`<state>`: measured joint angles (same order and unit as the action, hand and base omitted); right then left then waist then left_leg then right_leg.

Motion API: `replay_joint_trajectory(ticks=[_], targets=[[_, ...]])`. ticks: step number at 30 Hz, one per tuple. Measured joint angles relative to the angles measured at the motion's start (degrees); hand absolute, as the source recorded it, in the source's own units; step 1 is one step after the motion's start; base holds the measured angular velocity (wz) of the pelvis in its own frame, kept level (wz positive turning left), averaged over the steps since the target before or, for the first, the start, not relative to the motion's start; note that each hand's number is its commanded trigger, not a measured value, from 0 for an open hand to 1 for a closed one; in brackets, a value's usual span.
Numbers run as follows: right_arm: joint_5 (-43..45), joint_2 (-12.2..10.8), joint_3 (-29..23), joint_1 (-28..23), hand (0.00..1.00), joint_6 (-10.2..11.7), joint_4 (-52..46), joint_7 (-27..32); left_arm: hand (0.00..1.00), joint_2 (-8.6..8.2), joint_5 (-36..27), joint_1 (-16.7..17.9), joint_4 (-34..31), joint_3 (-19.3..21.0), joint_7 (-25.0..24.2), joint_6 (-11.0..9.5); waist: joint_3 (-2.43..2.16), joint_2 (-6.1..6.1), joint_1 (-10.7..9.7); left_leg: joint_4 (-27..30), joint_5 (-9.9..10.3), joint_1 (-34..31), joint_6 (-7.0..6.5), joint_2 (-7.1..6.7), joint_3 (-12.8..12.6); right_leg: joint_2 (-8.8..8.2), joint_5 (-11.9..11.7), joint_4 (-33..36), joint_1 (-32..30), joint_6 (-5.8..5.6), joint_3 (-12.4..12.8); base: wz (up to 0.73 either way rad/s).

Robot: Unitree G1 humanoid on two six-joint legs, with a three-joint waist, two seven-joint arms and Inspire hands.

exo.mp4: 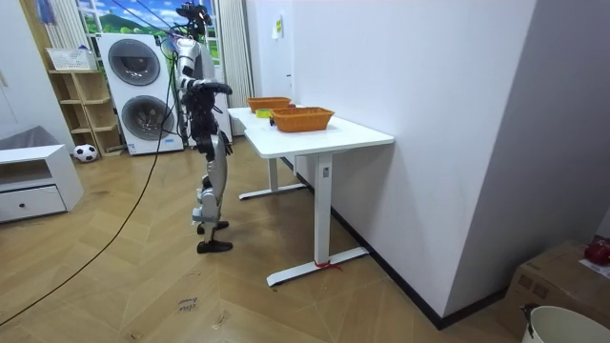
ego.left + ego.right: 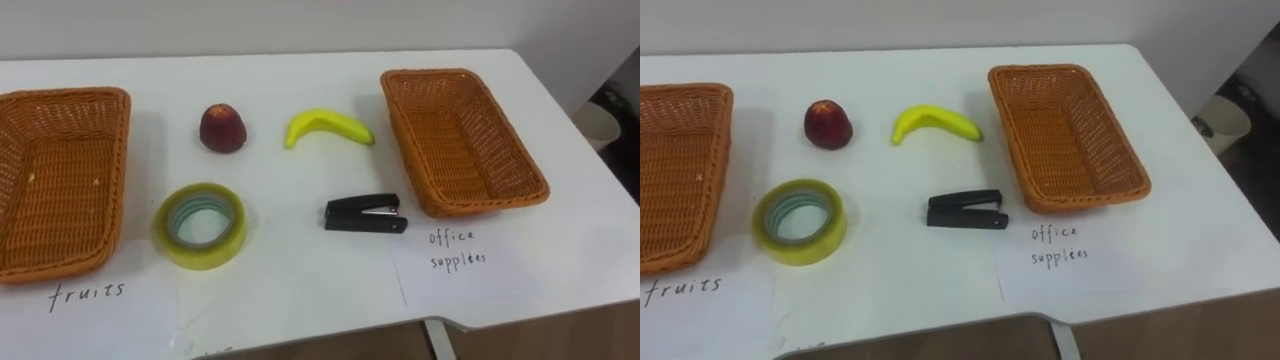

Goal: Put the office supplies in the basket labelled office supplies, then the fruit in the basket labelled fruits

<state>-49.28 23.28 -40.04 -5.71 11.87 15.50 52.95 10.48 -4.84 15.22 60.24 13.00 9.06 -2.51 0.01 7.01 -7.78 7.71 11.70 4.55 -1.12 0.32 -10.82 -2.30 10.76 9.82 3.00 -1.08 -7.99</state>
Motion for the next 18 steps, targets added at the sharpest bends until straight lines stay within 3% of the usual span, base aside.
replay_joint_trajectory(ticks=[2, 7, 13, 16, 18], targets=[[2.9, -0.3, 0.1, -1.5, 0.0, 0.5, -3.7, 0.0, 0.0, -0.01, 0.0, 0.0, -0.1, -0.8, 0.1, 0.0, -0.02, -0.18, 0.1, -0.1, 0.0, -0.1, 0.0, -0.07, 0.0, -0.08, 0.0, 0.0, 0.0, -0.04, 0.0, 0.0], [14.6, -4.0, 3.1, -4.7, 0.0, 1.0, -16.8, 1.4, 0.0, -0.5, -0.1, -1.0, 1.3, -2.7, 0.5, 0.0, 0.05, -1.72, 0.3, -0.4, 0.0, 0.1, 0.0, 0.02, -0.1, 0.0, 0.0, 0.6, -0.2, -0.04, 0.1, -0.03], [20.0, -3.9, 5.2, -4.4, 0.0, 1.0, -25.4, 0.9, 0.0, -0.6, 0.1, -1.4, 2.7, -2.7, 1.6, -0.5, -0.14, -3.13, 1.4, -0.3, 0.0, 0.4, 0.01, 0.17, 0.0, 0.11, 0.0, 0.9, 0.1, -0.02, 0.1, 0.0], [21.0, -3.9, 5.5, -4.2, 0.0, 0.7, -28.6, 0.6, 0.0, -0.64, 0.0, -1.4, 4.0, -2.5, 1.7, -0.7, -0.08, -3.02, 2.3, -0.3, 0.0, 0.8, 0.02, 0.22, 0.0, 0.15, 0.0, 1.1, 0.3, -0.01, 0.1, 0.0], [23.0, -3.6, 6.6, -1.5, 0.0, 0.5, -31.5, -0.7, 0.0, -1.02, 0.1, -1.0, 4.4, -2.5, 1.8, -0.7, 0.0, -2.52, 2.1, -0.2, 0.0, 1.0, 0.02, 0.22, 0.2, 0.12, 0.0, 1.0, 0.3, 0.0, 0.0, 0.0]])
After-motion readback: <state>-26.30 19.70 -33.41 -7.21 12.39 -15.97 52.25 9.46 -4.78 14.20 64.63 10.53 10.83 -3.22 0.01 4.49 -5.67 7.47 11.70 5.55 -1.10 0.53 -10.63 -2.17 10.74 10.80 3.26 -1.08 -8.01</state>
